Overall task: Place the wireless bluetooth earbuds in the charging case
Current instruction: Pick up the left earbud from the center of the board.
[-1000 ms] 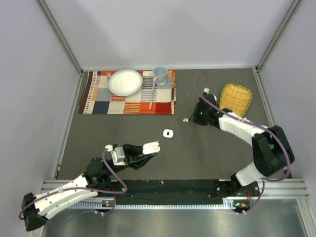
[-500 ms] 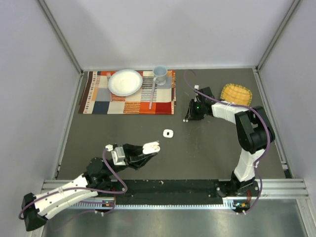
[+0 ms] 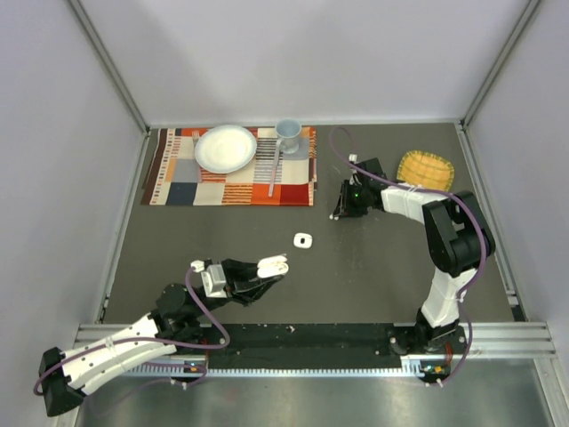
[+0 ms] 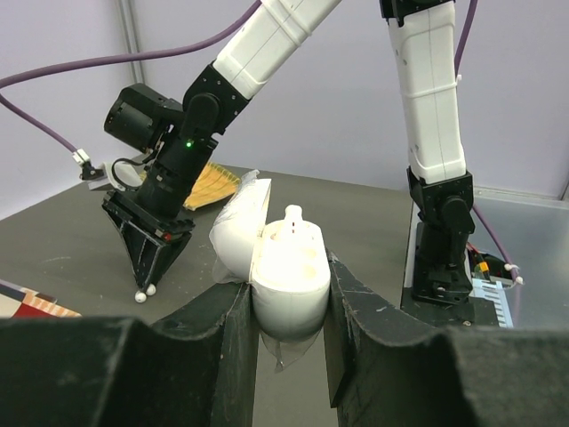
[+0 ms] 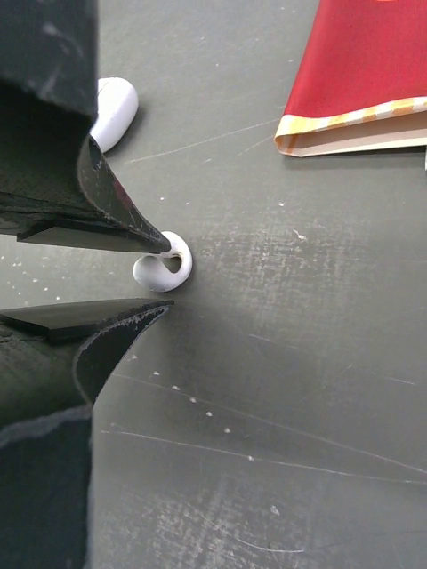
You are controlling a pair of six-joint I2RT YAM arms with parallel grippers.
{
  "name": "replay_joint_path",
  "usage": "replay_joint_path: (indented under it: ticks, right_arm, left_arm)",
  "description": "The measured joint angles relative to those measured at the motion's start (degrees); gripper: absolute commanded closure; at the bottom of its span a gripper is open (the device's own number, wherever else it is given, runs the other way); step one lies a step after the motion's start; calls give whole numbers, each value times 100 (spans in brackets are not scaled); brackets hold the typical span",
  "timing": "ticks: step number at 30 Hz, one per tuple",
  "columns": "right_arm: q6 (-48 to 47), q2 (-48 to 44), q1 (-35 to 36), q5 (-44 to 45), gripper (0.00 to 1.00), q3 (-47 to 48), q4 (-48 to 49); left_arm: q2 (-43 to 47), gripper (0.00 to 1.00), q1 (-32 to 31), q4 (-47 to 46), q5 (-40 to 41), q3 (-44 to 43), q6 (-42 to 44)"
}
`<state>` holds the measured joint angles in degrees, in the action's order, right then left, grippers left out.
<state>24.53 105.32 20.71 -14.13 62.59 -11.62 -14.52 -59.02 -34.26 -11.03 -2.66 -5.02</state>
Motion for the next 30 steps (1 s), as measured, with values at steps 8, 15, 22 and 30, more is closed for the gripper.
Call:
replay_joint_path:
  ticks: [8,15,22,30]
  right_arm:
    - [2,0,-28,-94,73,11,35]
    - [-13,15,-28,-92,76,61,52]
    - [-149,203,-28,20,80,210,87]
    - [-380,214,-35,20,81,190,133]
  left_arm:
    - [0,100,0,2,2,0,0]
    - [-2,100,0,4,4,0,-2]
    - [-55,100,0,9,20,0,0]
    - [-151,100,0,2,17,0,-2]
